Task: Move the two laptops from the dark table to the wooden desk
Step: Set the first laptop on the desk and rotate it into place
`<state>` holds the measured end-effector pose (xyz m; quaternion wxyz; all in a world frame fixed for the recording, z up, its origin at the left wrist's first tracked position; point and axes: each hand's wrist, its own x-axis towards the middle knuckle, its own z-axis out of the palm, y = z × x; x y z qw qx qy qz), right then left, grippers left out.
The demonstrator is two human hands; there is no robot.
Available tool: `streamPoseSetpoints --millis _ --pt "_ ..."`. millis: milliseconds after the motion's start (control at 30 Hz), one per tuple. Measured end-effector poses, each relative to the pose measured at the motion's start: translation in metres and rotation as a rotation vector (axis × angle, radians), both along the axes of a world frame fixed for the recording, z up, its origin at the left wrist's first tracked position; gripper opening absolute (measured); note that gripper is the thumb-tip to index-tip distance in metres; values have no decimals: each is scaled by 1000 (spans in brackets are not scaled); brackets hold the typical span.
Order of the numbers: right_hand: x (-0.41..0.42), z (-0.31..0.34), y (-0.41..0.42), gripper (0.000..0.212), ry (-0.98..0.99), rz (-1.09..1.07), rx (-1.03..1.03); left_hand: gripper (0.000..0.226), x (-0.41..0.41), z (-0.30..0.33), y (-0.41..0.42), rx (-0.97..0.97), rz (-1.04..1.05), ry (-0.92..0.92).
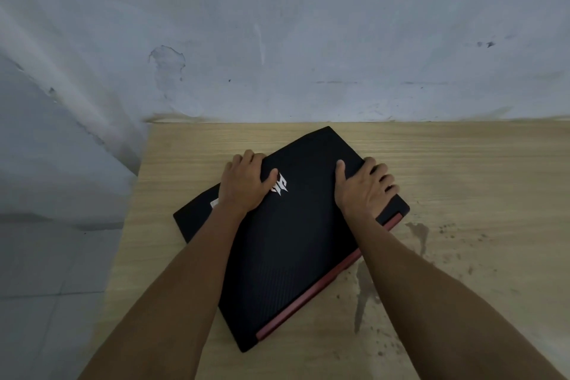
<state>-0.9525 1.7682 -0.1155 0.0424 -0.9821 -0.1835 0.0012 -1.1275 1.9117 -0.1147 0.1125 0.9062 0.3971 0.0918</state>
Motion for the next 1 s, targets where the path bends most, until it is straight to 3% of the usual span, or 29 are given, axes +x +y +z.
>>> streamPoseSetpoints --millis 67,200,300,367,700,1000 --pt "1 2 1 63 -44 89 50 51 -7 1 -7 -12 66 -12" --pt "1 15 20 54 -116 619 120 50 -51 -9 -33 57 295 -62" --pt "-8 24 55 56 -29 975 -9 49 -70 -14 -41 117 402 -64" --pt "-19 21 73 57 12 1098 -112 49 -71 -14 -40 111 414 -54" --pt "-26 8 77 52 -39 980 -32 46 -63 -12 -27 92 354 -50" --pt "-4 -6 29 53 -83 536 14 49 -3 -9 19 60 -82 17"
